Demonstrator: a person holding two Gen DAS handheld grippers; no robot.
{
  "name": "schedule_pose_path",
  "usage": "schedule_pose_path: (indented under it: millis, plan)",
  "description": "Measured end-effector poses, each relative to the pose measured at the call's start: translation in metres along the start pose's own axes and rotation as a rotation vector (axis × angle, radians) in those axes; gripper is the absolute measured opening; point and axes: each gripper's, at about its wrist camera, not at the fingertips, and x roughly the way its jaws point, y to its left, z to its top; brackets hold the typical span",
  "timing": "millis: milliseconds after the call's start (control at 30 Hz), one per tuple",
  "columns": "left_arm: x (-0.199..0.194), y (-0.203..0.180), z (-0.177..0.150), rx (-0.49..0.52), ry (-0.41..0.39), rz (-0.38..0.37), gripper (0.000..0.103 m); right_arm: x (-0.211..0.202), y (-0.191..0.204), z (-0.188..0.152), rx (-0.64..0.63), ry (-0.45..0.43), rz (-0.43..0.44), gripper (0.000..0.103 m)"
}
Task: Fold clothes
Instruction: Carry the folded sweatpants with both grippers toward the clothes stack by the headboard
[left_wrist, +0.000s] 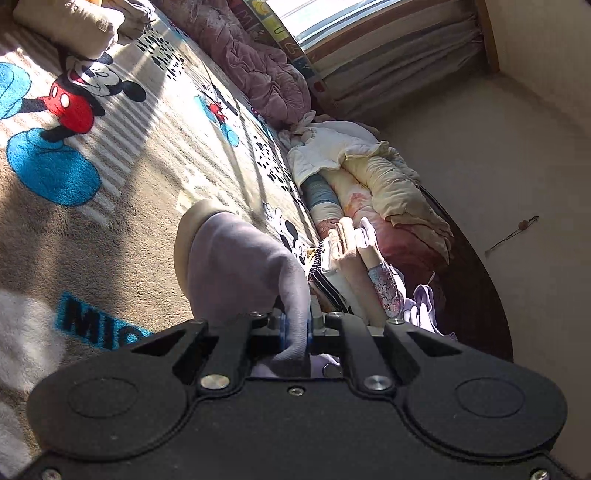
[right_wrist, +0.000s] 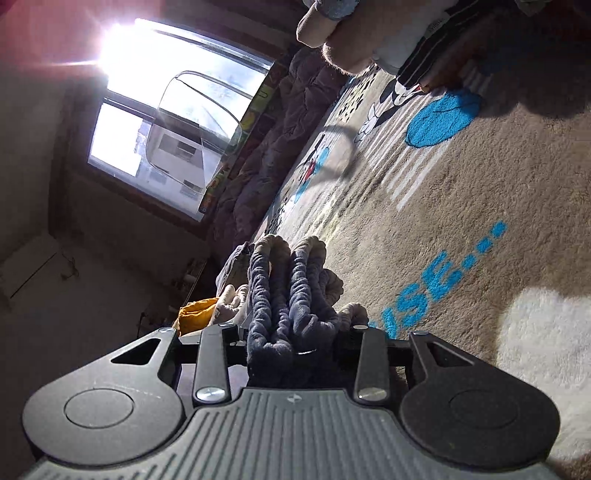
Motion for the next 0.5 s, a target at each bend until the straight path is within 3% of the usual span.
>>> schedule_pose_path:
  millis: [100, 267, 500]
  plan:
    - [0.006, -0.029, -0.001, 0.056, 0.017, 0.003, 0.006, -0.021, -0.009, -0.004, 0.049, -0.014, 0.017, 0.038]
    - [0.015, -0.064, 0.001, 0.127, 0.031, 0.022, 0.006, -0.035, -0.025, -0.004, 0.07, -0.025, -0.027, 0.038]
    - [0.014, -0.09, -0.002, 0.187, 0.04, 0.045, 0.006, -0.025, -0.031, -0.003, 0.091, -0.028, 0.038, 0.038]
